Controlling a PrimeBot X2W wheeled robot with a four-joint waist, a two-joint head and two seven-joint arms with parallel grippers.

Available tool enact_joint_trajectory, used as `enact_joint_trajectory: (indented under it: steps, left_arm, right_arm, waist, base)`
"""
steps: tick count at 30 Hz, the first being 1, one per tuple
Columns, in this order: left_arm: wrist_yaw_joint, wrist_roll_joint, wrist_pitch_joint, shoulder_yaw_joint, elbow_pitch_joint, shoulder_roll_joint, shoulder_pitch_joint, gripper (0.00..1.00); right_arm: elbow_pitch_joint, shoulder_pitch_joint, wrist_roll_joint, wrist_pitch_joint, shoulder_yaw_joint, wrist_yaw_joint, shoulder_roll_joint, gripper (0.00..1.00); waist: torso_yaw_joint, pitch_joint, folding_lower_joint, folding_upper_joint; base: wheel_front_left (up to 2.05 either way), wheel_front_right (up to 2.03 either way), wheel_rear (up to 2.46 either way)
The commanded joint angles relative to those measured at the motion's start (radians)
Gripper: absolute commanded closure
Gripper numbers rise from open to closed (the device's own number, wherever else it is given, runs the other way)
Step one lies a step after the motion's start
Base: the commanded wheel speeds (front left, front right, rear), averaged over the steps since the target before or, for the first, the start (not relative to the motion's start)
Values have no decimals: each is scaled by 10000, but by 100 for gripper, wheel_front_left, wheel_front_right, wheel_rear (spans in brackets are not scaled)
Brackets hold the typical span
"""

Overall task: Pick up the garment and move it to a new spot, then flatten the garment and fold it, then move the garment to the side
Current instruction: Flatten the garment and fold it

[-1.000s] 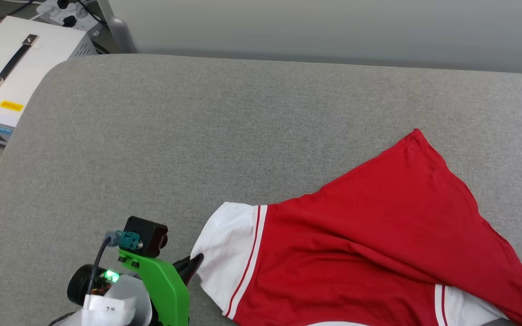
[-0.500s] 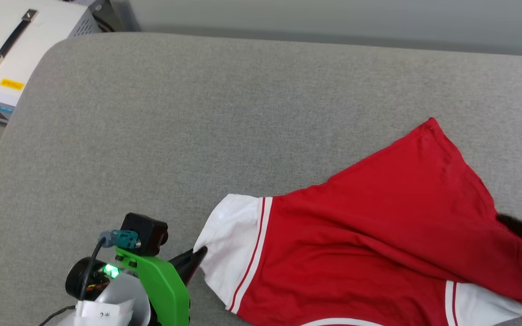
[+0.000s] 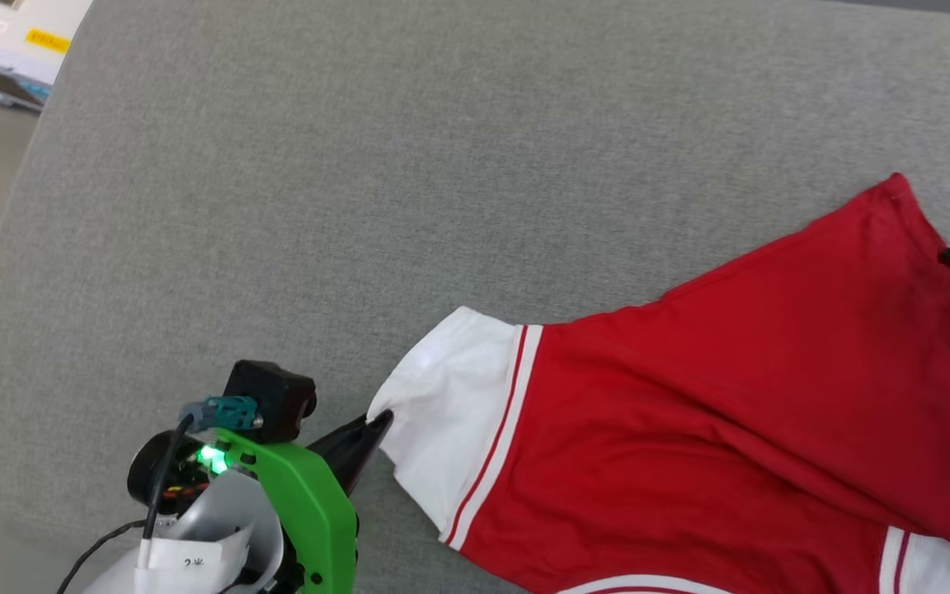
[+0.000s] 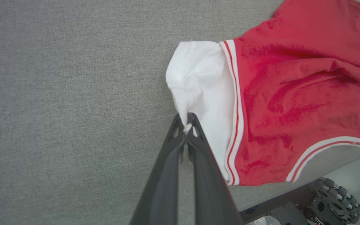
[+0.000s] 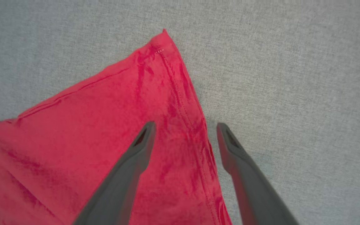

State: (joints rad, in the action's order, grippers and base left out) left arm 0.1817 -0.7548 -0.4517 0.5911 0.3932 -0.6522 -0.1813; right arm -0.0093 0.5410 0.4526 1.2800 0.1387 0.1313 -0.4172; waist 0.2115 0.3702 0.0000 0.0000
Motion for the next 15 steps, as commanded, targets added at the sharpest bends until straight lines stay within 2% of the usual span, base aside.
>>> enact_joint_trajectory:
  steps: [1,15]
  left_arm:
    - [-73,122,80,23,-38,96,-207,100]
    - [-303,193,226,250,-231,432,-599,100]
  right_arm:
    - [222,279,-90,-42,-59,-6,-54,0]
    - [1853,1133,-398,-287,-819,-6,-483,0]
  waist:
    - [617,618,0,0]
    - [1133,1101,0,0]
  base:
    - [0,0,0]
    - [0,0,0]
